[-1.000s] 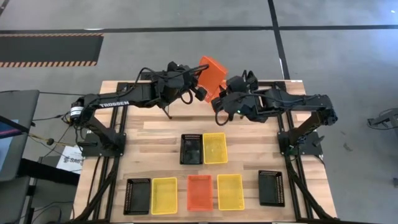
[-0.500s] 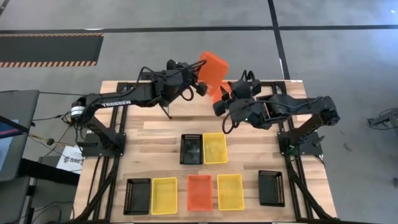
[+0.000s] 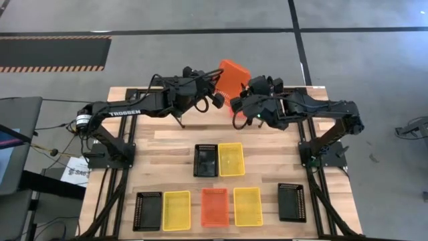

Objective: Stack baskets on shelf by color
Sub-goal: Stack the top orange bin on top of the other orange bin on the shelf

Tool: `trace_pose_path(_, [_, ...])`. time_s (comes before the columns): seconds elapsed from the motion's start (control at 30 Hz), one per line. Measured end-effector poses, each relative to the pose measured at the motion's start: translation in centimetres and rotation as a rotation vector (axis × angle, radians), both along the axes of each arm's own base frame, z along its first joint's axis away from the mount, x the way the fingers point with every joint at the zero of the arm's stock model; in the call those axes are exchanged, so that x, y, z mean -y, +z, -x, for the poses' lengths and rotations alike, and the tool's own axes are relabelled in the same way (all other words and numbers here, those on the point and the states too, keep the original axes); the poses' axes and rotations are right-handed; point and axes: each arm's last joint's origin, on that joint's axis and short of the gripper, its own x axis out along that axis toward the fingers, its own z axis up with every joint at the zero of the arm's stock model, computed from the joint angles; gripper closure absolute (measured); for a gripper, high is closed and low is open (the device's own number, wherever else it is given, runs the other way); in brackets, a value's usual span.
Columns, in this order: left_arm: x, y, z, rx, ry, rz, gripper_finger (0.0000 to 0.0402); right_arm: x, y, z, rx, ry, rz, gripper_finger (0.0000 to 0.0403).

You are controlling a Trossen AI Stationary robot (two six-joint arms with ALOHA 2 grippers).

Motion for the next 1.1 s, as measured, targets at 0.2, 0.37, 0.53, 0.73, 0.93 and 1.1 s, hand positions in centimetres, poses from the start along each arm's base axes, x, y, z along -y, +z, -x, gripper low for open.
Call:
trace_pose_path(0.2, [0.0,-0.1,0.1,-0.011,0.022,-0.001,0.0402,0.4,-0.1,0.0,-0.014,0.010,-0.014,0.0230])
trace_pose_path(0.37, [0.2,-0.1,0.0,-0.012,0.020,-0.002,0.0402,0.4,-0.3,0.0,-0.036,0.049,-0.049,0.0279])
trace_pose_path(0.53, [0.4,-0.2,0.0,-0.017,0.023,-0.003,0.0401,0.3,-0.3,0.1,-0.066,0.069,-0.056,0.0385])
trace_pose_path(0.73, [0.5,0.0,0.0,-0.047,0.017,-0.026,0.0397,0.3,-0.4,0.1,-0.092,0.091,-0.059,0.0395])
trace_pose_path(0.93, [1.1,1.4,0.1,-0.087,-0.024,-0.052,0.0335,-0.2,-0.5,0.1,-0.123,0.118,-0.054,0.0396])
trace_pose_path(1.1, [2.1,2.7,0.6,-0.131,0.047,-0.078,0.0251,-0.2,-0.5,-0.2,-0.126,0.138,-0.052,0.0400])
